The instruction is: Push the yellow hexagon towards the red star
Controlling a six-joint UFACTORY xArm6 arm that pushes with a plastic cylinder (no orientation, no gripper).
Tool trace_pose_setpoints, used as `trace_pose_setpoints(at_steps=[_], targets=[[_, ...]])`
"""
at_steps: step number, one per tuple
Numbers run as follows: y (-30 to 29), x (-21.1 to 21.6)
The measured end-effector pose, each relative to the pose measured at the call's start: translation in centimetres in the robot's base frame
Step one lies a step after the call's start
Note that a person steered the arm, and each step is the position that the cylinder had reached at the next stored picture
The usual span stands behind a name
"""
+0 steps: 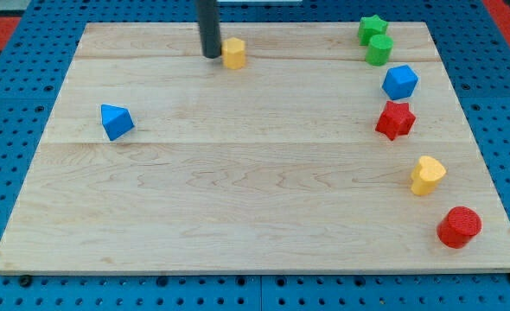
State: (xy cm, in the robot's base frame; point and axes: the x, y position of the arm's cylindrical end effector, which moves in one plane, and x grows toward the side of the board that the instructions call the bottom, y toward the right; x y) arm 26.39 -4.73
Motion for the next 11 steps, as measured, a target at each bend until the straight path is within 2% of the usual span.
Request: trace_pose_setpoints(at_steps=[1,3,7,10,11], targets=[[1.0,-1.4],[7.3,-1.0],[11.9,7.6],[16.6,9.4],[19.6,11.1]])
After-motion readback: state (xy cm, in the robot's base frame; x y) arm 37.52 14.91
